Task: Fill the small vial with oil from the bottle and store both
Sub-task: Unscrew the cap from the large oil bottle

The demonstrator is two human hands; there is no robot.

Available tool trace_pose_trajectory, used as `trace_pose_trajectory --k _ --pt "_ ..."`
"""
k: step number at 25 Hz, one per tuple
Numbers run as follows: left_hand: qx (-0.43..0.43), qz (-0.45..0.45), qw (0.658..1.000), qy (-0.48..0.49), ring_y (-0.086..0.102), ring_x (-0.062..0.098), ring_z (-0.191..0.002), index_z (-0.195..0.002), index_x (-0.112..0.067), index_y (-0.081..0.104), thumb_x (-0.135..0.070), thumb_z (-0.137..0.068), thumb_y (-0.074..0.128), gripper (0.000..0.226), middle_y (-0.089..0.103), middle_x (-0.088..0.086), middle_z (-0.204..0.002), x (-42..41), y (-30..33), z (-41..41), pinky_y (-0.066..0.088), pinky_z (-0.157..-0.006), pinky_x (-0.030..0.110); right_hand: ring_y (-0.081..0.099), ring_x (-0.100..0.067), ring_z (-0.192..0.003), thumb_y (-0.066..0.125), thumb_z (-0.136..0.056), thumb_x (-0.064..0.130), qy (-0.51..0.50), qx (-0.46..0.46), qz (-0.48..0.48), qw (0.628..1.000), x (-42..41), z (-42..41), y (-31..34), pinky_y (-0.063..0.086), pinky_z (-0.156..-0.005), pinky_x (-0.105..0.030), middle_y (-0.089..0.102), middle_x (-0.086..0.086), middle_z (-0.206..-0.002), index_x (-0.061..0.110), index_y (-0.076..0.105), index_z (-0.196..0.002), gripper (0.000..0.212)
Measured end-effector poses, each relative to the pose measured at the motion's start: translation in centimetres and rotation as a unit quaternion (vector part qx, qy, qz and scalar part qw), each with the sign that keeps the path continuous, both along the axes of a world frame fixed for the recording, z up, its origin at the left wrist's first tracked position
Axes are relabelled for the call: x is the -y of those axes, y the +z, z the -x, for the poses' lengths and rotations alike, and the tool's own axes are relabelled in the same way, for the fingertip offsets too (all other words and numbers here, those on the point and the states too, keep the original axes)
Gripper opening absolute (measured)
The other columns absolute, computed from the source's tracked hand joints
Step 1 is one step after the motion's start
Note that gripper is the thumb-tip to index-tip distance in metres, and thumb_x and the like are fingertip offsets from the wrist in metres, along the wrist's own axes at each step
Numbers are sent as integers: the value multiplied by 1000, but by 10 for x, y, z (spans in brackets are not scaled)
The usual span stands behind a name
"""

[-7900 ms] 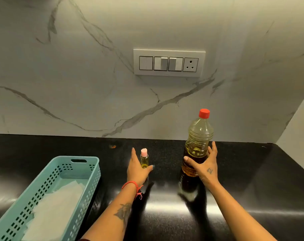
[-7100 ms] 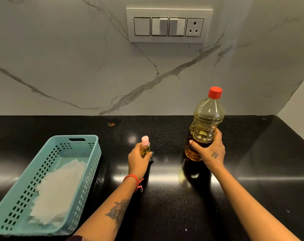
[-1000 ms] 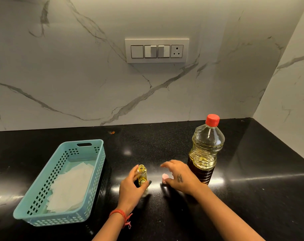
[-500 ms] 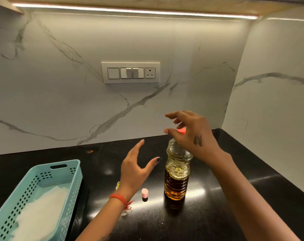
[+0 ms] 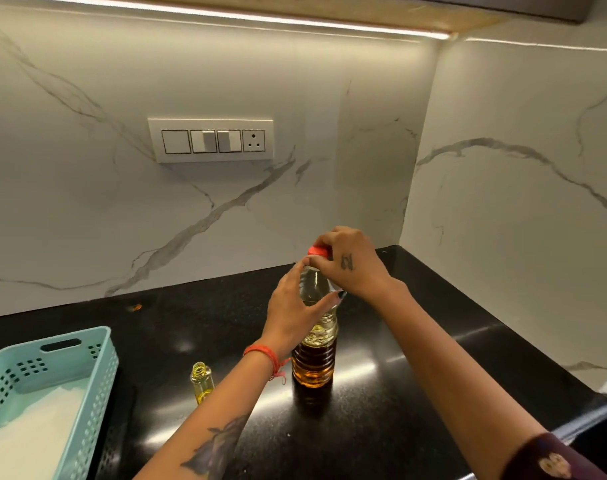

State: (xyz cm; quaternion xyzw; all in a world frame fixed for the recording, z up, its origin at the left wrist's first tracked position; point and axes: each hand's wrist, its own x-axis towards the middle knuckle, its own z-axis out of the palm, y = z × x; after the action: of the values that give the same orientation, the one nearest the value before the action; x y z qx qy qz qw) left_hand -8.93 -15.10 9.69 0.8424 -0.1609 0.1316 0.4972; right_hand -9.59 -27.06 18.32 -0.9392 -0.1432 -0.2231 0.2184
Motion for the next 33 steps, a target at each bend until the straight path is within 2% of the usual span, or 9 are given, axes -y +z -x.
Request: trace_pose_trajectory --k 8,11,15,18,23,25,27,30,33 --pt "8 20 1000 0 53 9 -110 -126 -31 44 -58 -67 68 69 57 -5 -123 0 -2 -2 47 -89 25 55 -17 -83 61 -87 30 87 -38 44 995 10 -10 10 48 -72 -25 59 -4 -94 7 67 -107 32" --pt "10 20 1000 0 53 10 -110 -126 -31 44 -59 -67 68 69 57 -5 -123 -1 -2 -3 49 -91 28 56 -18 -85 61 -87 27 108 -50 42 992 12 -12 15 51 -75 -27 59 -4 -96 6 67 -109 30" --pt "3 27 1000 0 54 11 -110 -127 -29 45 -58 -67 69 71 58 -4 -122 -3 -3 -2 50 -92 33 53 -13 -85 61 -87 23 131 -57 62 988 14 -15 16 39 -69 -14 52 5 -93 8 66 -111 29" --pt "2 29 1000 -3 55 11 -109 -125 -30 46 -57 -67 69 69 58 -4 -120 -2 -2 -2 51 -92 36 55 -12 -88 61 -87 17 158 -75 79 981 18 -17 23 47 -77 -18 60 0 -101 13 65 -114 28" --pt "-10 31 999 -7 55 12 -111 -127 -30 44 -66 -63 65 77 58 -3 -121 -2 -3 -3 51 -92 37 54 -12 -85 59 -84 47 105 -83 117 984 15 -18 24 45 -73 -22 58 1 -101 11 59 -119 50" --pt "-11 31 999 -7 55 13 -111 -128 -29 44 -63 -64 66 76 58 -3 -122 -2 -3 -1 51 -92 35 55 -16 -84 59 -86 43 97 -74 125 985 14 -18 21 42 -67 -19 61 -4 -98 9 63 -110 42" --pt "-11 35 999 -7 55 13 -111 -128 -30 44 -59 -65 69 73 57 -3 -122 -2 -2 -1 51 -92 33 53 -12 -88 62 -86 33 120 -94 119 981 14 -18 25 42 -71 -17 59 0 -102 12 61 -117 37" --pt "-15 37 999 -11 54 12 -113 -128 -29 44 -58 -66 69 72 57 -3 -124 -2 -2 -1 50 -93 32 51 -11 -87 62 -83 45 111 -99 120 982 13 -22 27 43 -75 -22 59 0 -106 14 55 -123 51" --pt "-11 31 999 -9 53 12 -113 -128 -28 44 -57 -67 69 72 57 -3 -124 -3 -1 0 49 -91 28 55 -15 -84 60 -85 44 97 -81 139 982 13 -24 24 42 -67 -20 62 -3 -99 11 63 -109 41"
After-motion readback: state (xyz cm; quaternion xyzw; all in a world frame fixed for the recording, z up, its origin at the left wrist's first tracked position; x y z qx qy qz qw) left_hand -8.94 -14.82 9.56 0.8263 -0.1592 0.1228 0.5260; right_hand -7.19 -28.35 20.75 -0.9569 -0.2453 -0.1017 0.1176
